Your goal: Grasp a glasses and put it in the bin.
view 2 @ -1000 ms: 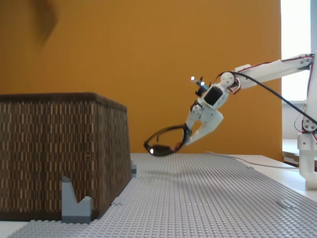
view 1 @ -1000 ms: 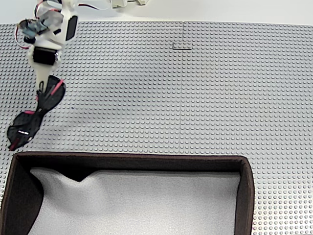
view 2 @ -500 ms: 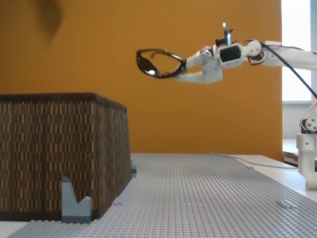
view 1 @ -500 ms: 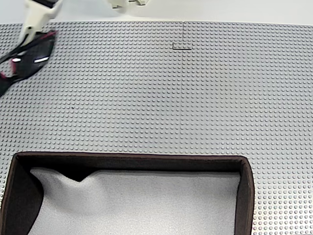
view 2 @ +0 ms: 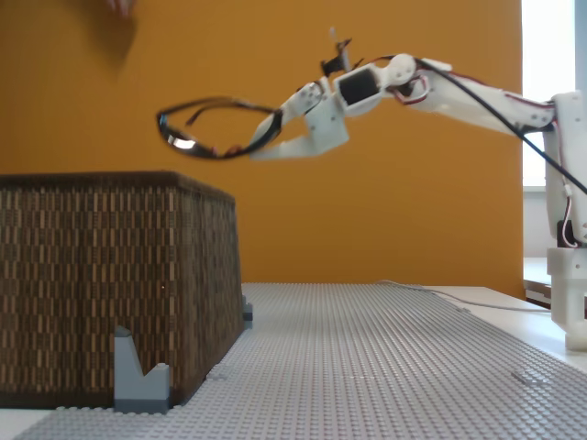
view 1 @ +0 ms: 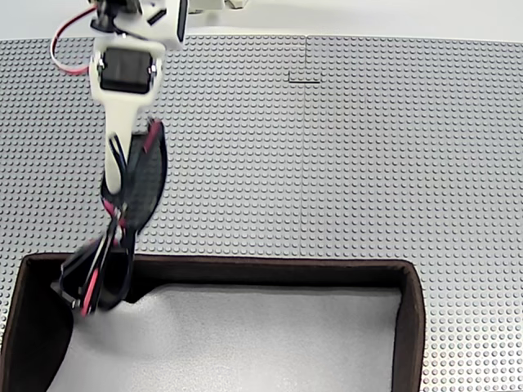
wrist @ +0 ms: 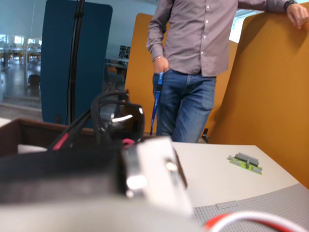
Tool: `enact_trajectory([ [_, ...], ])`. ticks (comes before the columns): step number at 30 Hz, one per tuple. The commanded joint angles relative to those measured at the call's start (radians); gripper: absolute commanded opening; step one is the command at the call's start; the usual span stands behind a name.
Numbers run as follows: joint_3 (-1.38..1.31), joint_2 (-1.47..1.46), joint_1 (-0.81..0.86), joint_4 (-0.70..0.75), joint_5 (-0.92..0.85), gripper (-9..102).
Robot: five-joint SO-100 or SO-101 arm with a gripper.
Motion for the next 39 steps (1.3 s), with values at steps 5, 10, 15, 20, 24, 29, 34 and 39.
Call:
enact_trajectory([
  [5, -0.083, -0.074, 0.002, 0.063, 0.098, 0],
  [10, -0.083, -0.075, -0.003, -0.006, 0.098, 0],
  [15, -0.08, -0.054, -0.006, -0.252, 0.026, 0],
  [20, -0.066, -0.051, -0.043, -0.38, -0.025, 14],
  [24, -0.02, -0.054, -0.049, -0.38, -0.012, 17],
  [29, -0.012, -0.041, -0.038, -0.371, 0.018, 20],
  [34, 0.031, 0.109, 0.017, -0.296, 0.015, 19],
  [39, 0.462, 0.604, 0.095, 0.127, -0.006, 25],
])
